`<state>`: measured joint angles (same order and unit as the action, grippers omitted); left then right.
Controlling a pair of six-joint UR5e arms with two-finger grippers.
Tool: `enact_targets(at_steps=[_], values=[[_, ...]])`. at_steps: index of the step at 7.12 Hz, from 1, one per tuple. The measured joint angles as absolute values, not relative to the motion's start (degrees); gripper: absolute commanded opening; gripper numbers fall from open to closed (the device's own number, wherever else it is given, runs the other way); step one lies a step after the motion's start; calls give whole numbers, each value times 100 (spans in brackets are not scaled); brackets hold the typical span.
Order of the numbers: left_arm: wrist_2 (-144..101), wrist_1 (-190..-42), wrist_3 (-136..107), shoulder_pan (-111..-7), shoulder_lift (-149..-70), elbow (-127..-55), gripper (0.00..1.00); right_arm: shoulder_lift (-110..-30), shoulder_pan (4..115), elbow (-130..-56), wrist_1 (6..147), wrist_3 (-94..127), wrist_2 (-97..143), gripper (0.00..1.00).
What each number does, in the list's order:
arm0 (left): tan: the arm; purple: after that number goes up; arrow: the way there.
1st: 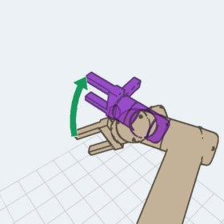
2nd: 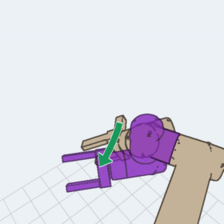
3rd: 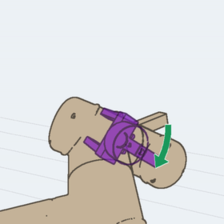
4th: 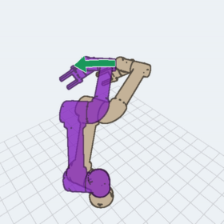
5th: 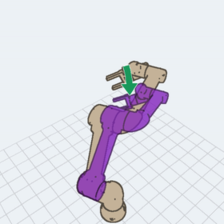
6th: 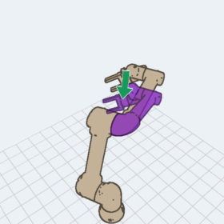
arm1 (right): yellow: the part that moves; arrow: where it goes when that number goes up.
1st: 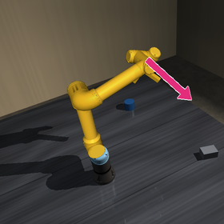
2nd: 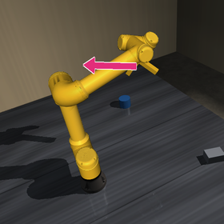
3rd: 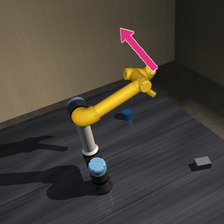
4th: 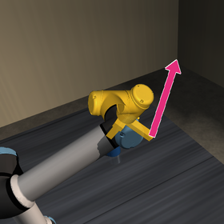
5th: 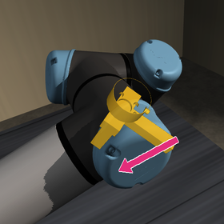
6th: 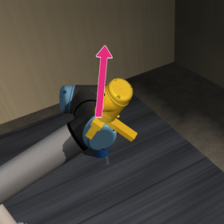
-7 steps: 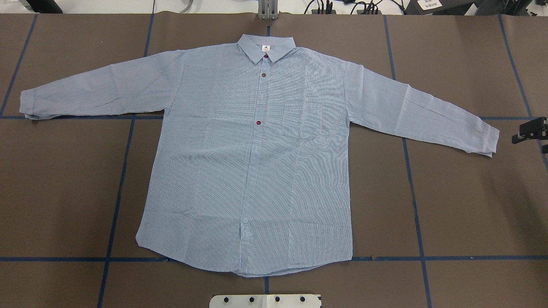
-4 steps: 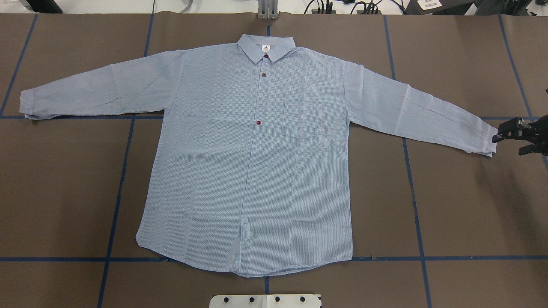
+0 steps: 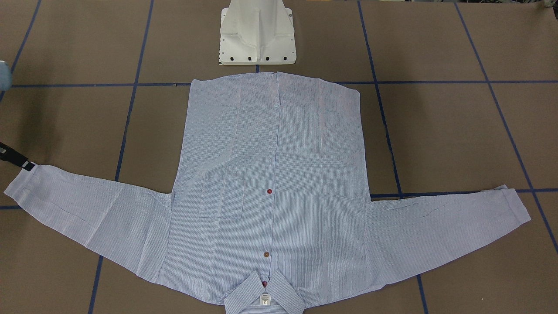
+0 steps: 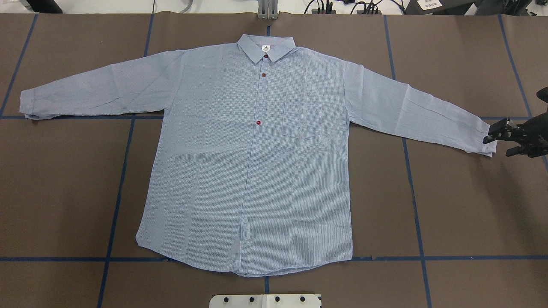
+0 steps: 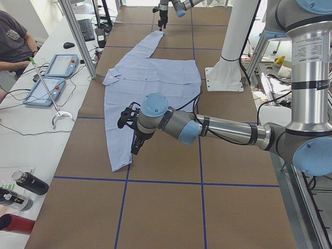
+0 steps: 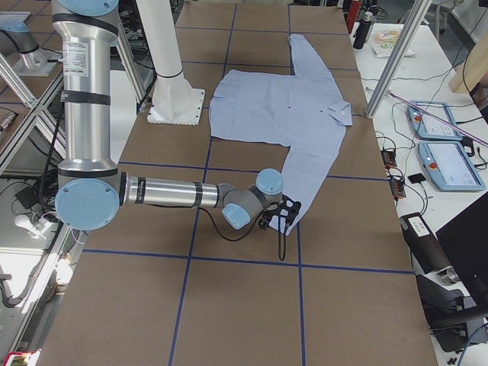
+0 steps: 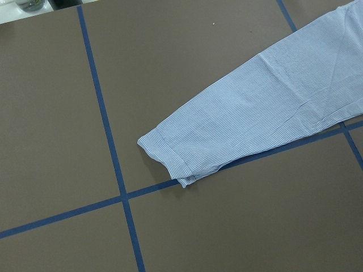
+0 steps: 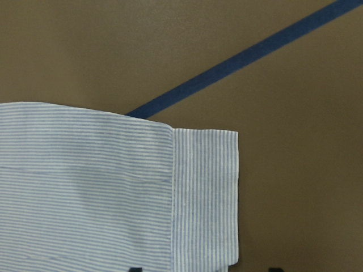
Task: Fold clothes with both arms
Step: 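Reach the right gripper to the sleeve cuff nearest it and grasp it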
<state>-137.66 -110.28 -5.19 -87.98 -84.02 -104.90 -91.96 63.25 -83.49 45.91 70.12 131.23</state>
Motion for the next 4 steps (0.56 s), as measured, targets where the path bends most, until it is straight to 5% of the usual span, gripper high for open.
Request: enact_targets(at_steps=[4], values=[[-13764,-11041,-511,-8798,-8402,-10483,100,-9164,6174,-8272,4588,7057,13077,67]])
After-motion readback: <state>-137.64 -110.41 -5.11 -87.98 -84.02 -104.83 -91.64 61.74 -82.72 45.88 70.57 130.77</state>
